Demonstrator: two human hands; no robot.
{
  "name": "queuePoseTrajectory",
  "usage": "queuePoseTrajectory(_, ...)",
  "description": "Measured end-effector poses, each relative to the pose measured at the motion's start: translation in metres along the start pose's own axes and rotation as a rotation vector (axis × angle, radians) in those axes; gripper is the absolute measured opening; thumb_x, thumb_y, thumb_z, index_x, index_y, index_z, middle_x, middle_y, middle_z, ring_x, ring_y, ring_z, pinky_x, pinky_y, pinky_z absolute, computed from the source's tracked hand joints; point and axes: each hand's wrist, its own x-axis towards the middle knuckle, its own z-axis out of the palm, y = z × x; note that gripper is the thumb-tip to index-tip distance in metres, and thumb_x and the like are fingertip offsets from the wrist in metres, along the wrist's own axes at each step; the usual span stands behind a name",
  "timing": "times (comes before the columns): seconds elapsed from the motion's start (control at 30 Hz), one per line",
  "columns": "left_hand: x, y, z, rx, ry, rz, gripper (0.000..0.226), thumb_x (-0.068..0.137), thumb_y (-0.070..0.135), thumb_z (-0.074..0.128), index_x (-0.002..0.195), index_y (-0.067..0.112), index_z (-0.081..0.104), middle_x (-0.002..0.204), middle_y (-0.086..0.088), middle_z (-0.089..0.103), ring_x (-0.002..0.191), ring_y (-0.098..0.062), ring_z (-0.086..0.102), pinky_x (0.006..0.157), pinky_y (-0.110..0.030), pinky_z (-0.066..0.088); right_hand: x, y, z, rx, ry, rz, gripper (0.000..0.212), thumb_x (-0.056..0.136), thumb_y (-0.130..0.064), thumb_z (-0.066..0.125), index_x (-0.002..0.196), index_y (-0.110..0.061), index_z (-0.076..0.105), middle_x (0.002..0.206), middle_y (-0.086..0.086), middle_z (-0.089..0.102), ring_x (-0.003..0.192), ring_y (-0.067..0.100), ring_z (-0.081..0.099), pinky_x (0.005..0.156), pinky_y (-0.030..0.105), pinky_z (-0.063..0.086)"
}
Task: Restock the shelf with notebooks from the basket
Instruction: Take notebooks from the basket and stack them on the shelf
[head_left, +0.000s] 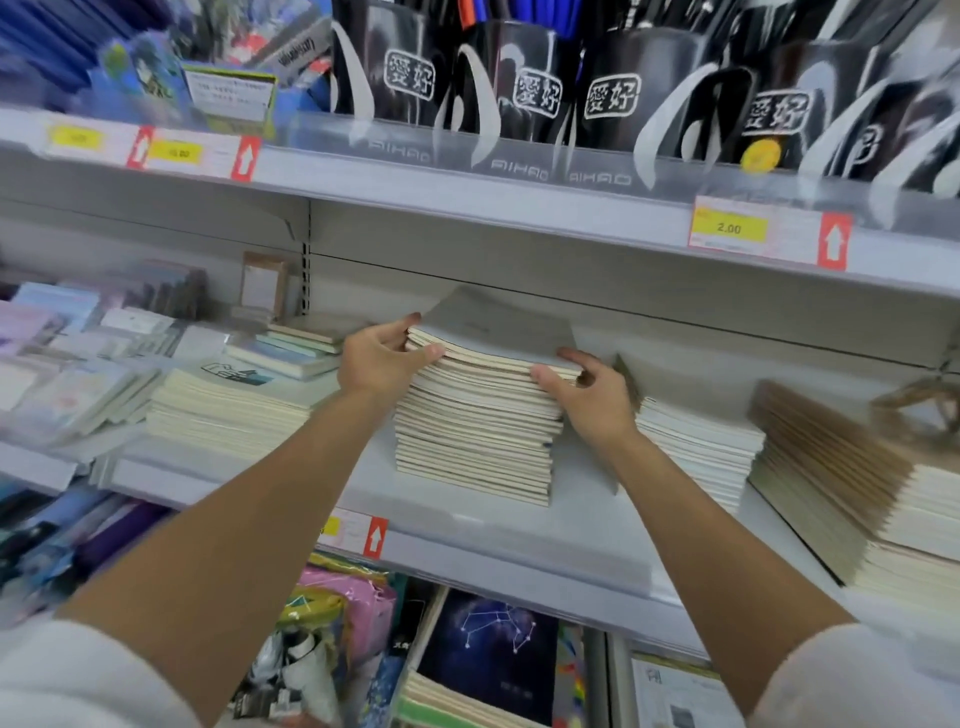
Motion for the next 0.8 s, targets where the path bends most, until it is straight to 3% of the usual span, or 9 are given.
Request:
queuePoseTrajectory(0.17,0.006,-0.006,0.003,-0.008,0.012,0.003,0.061,0.064,0.030,0.088,0.121,0.031,0.065,0.122,0.003,0.066,0.104,0.000,0.059,0.102,-0.028,0.046,0.002,0.001,0.004,0.015,0.011,-0.009,0.061,0.077,-0.048,0.074,0.131,-0.024,0.057,0.117,0.000,0.056,0.108,0.010,0.049,0.085,0.022,0.037)
queuePoseTrajectory(0.23,0.007,-0.008,0.002,-0.012,0.009,0.006,0.060,0.066,0.028,0.086,0.122,0.030,0.064,0.122,0.005,0.066,0.109,0.000,0.058,0.102,-0.027,0.045,0.000,0.003,0.008,0.002,0.001,-0.022,0.062,0.079,-0.049,0.072,0.133,-0.024,0.055,0.130,-0.001,0.051,0.118,0.012,0.046,0.092,0.024,0.038)
queuePoseTrajectory(0.33,0.003,-0.008,-0.001,-0.028,-0.072,0.008,0.061,0.076,0.018,0.080,0.132,0.024,0.057,0.127,0.002,0.063,0.121,-0.006,0.055,0.107,-0.029,0.041,0.000,0.005,0.017,-0.150,0.092,-0.053,0.059,0.079,-0.056,0.068,0.131,-0.030,0.053,0.154,0.001,0.029,0.138,0.021,0.033,0.111,0.041,0.033)
queuePoseTrajectory(0.4,-0.003,-0.004,-0.005,-0.055,-0.149,0.002,0.059,0.085,0.008,0.070,0.139,0.016,0.048,0.132,0.000,0.057,0.124,-0.009,0.052,0.108,-0.030,0.039,-0.002,-0.001,0.020,-0.322,0.182,-0.075,0.057,0.083,-0.056,0.064,0.132,-0.031,0.053,0.158,0.005,0.021,0.142,0.025,0.026,0.114,0.048,0.027)
queuePoseTrajectory(0.53,-0.019,0.005,-0.032,-0.057,-0.213,-0.031,0.046,0.090,0.008,0.063,0.134,0.005,0.052,0.128,-0.003,0.058,0.112,-0.014,0.058,0.101,-0.028,0.045,-0.015,-0.015,0.023,-0.631,0.222,-0.181,0.048,0.091,-0.046,0.057,0.135,-0.025,0.053,0.157,0.011,0.023,0.142,0.029,0.023,0.116,0.045,0.017)
queuePoseTrajectory(0.63,-0.039,0.001,-0.060,0.040,-0.157,-0.050,0.030,0.087,0.014,0.069,0.116,0.006,0.064,0.099,-0.006,0.066,0.082,-0.012,0.059,0.076,-0.022,0.049,-0.044,-0.021,0.039,-0.700,0.187,-0.321,0.045,0.095,-0.034,0.055,0.138,-0.021,0.048,0.158,0.011,0.020,0.145,0.027,0.018,0.117,0.041,0.008)
queuePoseTrajectory(0.7,-0.054,-0.005,-0.080,0.109,-0.121,-0.102,0.012,0.083,0.014,0.072,0.092,0.010,0.066,0.081,-0.003,0.063,0.074,-0.014,0.055,0.067,-0.023,0.045,-0.072,-0.026,0.057,-0.570,0.112,-0.423,0.037,0.094,-0.022,0.057,0.130,-0.018,0.056,0.154,0.007,0.030,0.133,0.024,0.038,0.114,0.038,0.026)
queuePoseTrajectory(0.77,-0.069,-0.012,-0.104,0.198,-0.075,-0.147,0.022,0.081,0.011,0.073,0.068,0.014,0.055,0.067,-0.001,0.053,0.065,-0.014,0.048,0.061,-0.023,0.041,-0.104,-0.034,0.081,-0.426,0.005,-0.476,0.026,0.091,-0.013,0.057,0.117,-0.014,0.061,0.138,0.001,0.043,0.095,0.021,0.060,0.087,0.038,0.052)
queuePoseTrajectory(0.8,-0.077,-0.018,-0.119,0.246,-0.044,-0.157,0.031,0.082,0.009,0.072,0.061,0.015,0.048,0.062,-0.002,0.048,0.061,-0.015,0.046,0.062,-0.025,0.041,-0.120,-0.036,0.093,-0.400,-0.048,-0.481,0.023,0.090,-0.014,0.058,0.112,-0.014,0.061,0.129,-0.001,0.046,0.079,0.020,0.060,0.074,0.038,0.053)
